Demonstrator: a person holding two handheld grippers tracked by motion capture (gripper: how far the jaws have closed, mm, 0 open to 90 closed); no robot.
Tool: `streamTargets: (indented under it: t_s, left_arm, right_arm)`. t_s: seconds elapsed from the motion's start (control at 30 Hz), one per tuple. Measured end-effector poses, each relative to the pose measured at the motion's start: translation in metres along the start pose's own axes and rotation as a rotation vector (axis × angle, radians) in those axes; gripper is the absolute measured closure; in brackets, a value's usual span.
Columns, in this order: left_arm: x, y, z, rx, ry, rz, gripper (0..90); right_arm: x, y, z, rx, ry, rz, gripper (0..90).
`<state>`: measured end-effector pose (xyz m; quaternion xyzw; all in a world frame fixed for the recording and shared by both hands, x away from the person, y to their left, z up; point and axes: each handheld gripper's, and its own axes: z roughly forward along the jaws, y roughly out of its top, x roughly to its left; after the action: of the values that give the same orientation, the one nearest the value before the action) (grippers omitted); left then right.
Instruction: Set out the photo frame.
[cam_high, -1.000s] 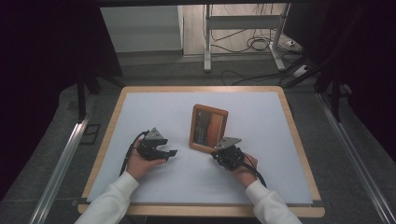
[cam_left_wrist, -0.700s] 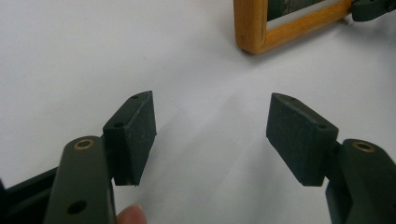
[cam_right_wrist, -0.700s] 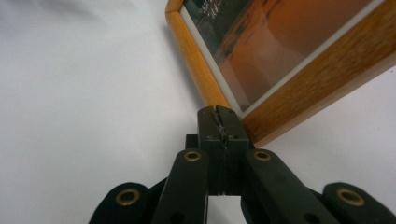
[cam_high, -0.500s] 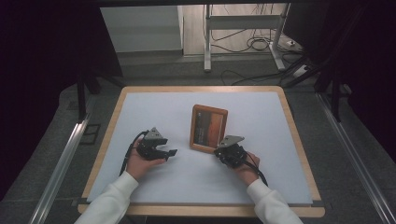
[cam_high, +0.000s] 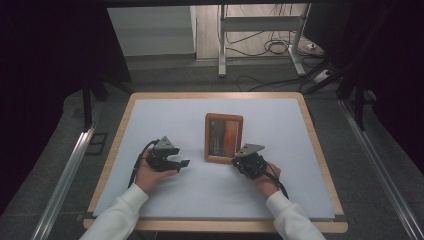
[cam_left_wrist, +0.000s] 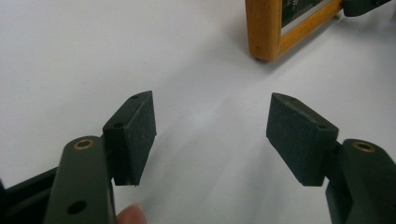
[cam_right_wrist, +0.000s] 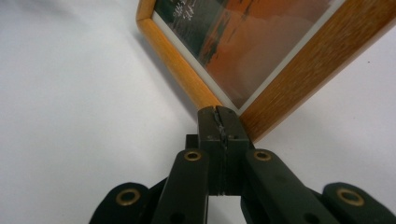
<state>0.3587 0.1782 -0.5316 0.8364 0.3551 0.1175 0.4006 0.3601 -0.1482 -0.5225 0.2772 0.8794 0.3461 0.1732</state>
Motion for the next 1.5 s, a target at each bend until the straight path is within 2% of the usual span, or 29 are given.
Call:
streamTargets:
  t_s: [0.5,0.8,1.17,1.5]
  left_arm:
    - [0.0,0.0,0.0,0.005,-0.003,0.002,32.6]
    - [0.001,0.0,-0.001,0.0,0.001,-0.001,32.6]
    - [0.0,0.0,-0.001,-0.001,0.002,0.001,32.6]
    - [-0.001,0.0,-0.005,-0.015,0.005,0.002,32.6]
  right_arm:
    - [-0.004,-0.002,0.0,-0.006,-0.009,0.011,90.0]
    - [-0.002,0.0,-0.004,-0.032,0.006,0.0,89.9]
    - [-0.004,-0.001,-0.007,-0.033,0.006,-0.005,89.9]
    - [-0.004,-0.001,-0.018,-0.057,-0.003,0.002,89.9]
